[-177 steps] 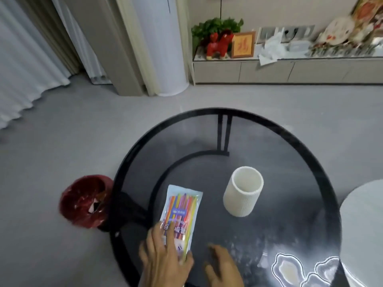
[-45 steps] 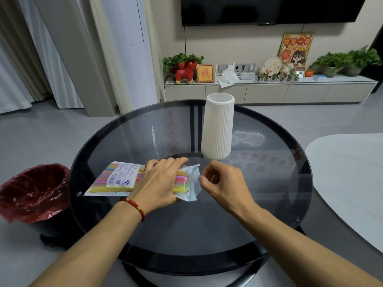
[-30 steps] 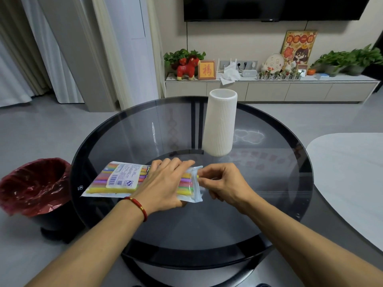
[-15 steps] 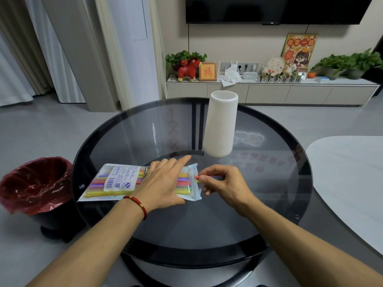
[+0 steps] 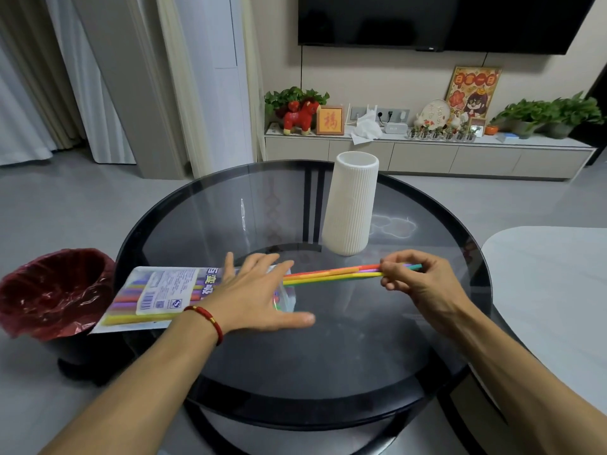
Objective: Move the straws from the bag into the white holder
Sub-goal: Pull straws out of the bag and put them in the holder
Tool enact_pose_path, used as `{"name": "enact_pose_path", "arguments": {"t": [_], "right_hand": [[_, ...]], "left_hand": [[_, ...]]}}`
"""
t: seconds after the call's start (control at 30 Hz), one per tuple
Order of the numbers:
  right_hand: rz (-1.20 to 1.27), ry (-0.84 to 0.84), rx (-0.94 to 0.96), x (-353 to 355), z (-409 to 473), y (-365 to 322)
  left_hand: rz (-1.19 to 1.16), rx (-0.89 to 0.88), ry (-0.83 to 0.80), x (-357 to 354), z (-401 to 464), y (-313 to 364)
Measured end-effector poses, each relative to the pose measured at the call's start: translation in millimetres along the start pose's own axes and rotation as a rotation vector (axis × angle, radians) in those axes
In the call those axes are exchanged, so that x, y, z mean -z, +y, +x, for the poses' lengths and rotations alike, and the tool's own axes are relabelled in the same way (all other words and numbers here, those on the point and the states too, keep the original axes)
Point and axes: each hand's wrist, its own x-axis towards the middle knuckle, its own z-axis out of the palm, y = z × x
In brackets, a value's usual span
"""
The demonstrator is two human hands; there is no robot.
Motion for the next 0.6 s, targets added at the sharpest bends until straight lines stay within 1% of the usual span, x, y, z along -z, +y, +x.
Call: {"name": "enact_pose_path", "arguments": {"t": [0.07, 0.1, 0.17, 0.23, 0.3, 0.37, 0.43, 0.47, 0.5, 0.53, 0.6], "right_hand": [[0.008, -0.027, 0.006, -1, -2, -6], [0.019, -0.029, 0.013, -2, -4, -9], [0.034, -0.002, 0.038, -3, -7, -14], [0.071, 0.063, 0.051, -6, -8, -16], [0.233, 0.122, 0.003, -15, -7, -14], [0.345, 0.107, -0.081, -32, -10, -10], [0.303, 0.01, -0.158, -56, -15, -3], [0.242, -0.022, -0.158, -69, -17, 1], [0.161, -0.017, -0.126, -81, -19, 5], [0.069, 0.036, -0.074, -91, -19, 8], [-0.068, 0.192, -0.002, -101, -16, 9]], "left_hand": [[-0.054, -0.033, 0.081, -1, 5, 12], [-0.036, -0.048, 0.109, -1, 7, 16], [0.03, -0.06, 0.112, -5, 10, 23], [0.047, -0.053, 0.098, -8, 11, 27], [0.036, -0.053, 0.116, -7, 12, 32], [0.02, -0.047, 0.135, -5, 13, 37], [0.019, -0.06, 0.142, -6, 11, 46], [0.01, -0.082, 0.142, -8, 11, 52], [-0.013, -0.105, 0.141, -10, 10, 57], [-0.042, -0.124, 0.139, -11, 9, 61], [-0.056, -0.134, 0.146, -12, 9, 61]]}}
